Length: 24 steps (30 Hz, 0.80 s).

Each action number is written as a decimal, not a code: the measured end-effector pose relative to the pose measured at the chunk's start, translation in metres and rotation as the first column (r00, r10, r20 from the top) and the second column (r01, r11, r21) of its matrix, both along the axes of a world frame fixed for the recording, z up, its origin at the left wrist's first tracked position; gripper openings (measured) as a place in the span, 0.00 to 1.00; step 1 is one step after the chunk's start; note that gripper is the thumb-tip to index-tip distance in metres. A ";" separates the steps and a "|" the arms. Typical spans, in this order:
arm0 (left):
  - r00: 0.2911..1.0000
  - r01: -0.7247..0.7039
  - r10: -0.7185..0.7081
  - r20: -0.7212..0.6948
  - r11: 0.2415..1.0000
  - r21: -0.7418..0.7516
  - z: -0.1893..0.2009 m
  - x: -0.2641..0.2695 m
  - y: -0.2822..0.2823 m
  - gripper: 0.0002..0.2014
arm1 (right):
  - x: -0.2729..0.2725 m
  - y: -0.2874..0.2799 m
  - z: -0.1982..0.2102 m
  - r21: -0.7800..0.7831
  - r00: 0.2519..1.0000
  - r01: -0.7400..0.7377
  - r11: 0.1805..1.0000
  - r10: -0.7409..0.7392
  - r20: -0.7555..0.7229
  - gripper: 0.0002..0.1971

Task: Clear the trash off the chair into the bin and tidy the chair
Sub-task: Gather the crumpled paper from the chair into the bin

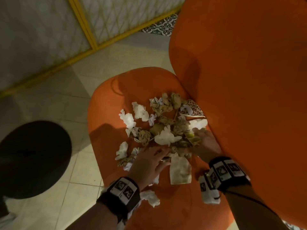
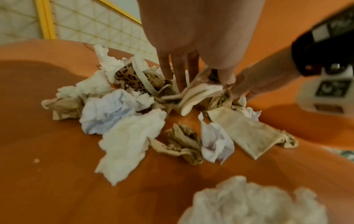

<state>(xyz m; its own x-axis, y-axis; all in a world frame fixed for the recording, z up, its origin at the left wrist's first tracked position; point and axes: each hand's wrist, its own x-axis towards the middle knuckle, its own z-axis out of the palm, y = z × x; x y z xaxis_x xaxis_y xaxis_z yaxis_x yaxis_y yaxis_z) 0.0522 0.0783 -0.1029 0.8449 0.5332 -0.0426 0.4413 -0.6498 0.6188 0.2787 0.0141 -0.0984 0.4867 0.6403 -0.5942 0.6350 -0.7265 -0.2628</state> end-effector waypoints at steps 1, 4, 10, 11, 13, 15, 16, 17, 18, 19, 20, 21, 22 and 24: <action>1.000 -0.019 0.019 0.001 0.995 -0.097 0.002 -0.004 0.001 0.24 | -0.003 -0.002 -0.001 0.070 0.998 -0.035 0.997 0.032 0.051 0.35; 0.994 -0.070 0.092 0.055 0.947 -0.314 0.008 -0.013 0.004 0.25 | -0.008 -0.009 -0.002 0.289 0.991 -0.048 0.956 0.010 0.131 0.23; 0.924 -0.281 0.372 0.090 0.818 -0.502 0.037 -0.019 0.008 0.07 | -0.022 -0.019 0.011 0.445 0.968 0.160 0.881 -0.228 0.104 0.14; 0.908 -0.309 0.411 0.080 0.787 -0.535 0.040 -0.020 0.010 0.06 | -0.025 -0.022 0.012 0.503 0.951 0.180 0.846 -0.280 0.131 0.11; 0.868 -0.354 0.489 0.079 0.723 -0.593 0.046 -0.018 0.015 0.04 | -0.029 -0.026 0.013 0.582 0.914 0.236 0.778 -0.381 0.138 0.07; 0.816 -0.383 0.567 0.113 0.677 -0.629 0.050 -0.015 0.024 0.07 | -0.031 -0.028 0.018 0.637 0.906 0.244 0.731 -0.407 0.120 0.06; 0.794 -0.390 0.592 0.139 0.671 -0.631 0.052 -0.012 0.030 0.10 | -0.032 -0.028 0.023 0.651 0.912 0.239 0.721 -0.397 0.105 0.08; 0.780 -0.407 0.609 0.144 0.669 -0.622 0.054 -0.010 0.036 0.11 | -0.032 -0.027 0.026 0.650 0.918 0.255 0.716 -0.390 0.069 0.10; 0.767 -0.422 0.626 0.141 0.659 -0.623 0.056 -0.007 0.042 0.12 | -0.031 -0.025 0.029 0.637 0.918 0.295 0.712 -0.396 0.017 0.12; 0.740 -0.444 0.661 0.128 0.622 -0.645 0.054 -0.005 0.048 0.12 | -0.030 -0.021 0.033 0.618 0.910 0.347 0.705 -0.412 -0.040 0.13; 0.702 -0.456 0.704 0.109 0.562 -0.690 0.054 -0.002 0.054 0.12 | -0.028 -0.016 0.036 0.601 0.900 0.393 0.696 -0.425 -0.096 0.11; 0.655 -0.469 0.752 0.070 0.478 -0.742 0.056 0.004 0.060 0.11 | -0.027 -0.011 0.038 0.593 0.892 0.425 0.684 -0.429 -0.145 0.07; 0.622 -0.490 0.783 0.023 0.412 -0.768 0.056 0.007 0.068 0.10 | -0.025 -0.003 0.042 0.577 0.891 0.439 0.689 -0.415 -0.184 0.04; 0.663 -0.594 0.742 -0.097 0.443 -0.672 0.053 0.014 0.081 0.07 | -0.022 0.016 0.046 0.492 0.907 0.421 0.762 -0.364 -0.213 0.14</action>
<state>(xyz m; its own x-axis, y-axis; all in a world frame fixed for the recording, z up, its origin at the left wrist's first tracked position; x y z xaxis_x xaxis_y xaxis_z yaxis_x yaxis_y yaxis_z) 0.0666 0.1598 -0.0499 0.2630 0.8418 -0.4714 0.3967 0.3510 0.8482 0.2568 0.0300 -0.0526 0.7209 0.6292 -0.2905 0.2743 -0.6440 -0.7141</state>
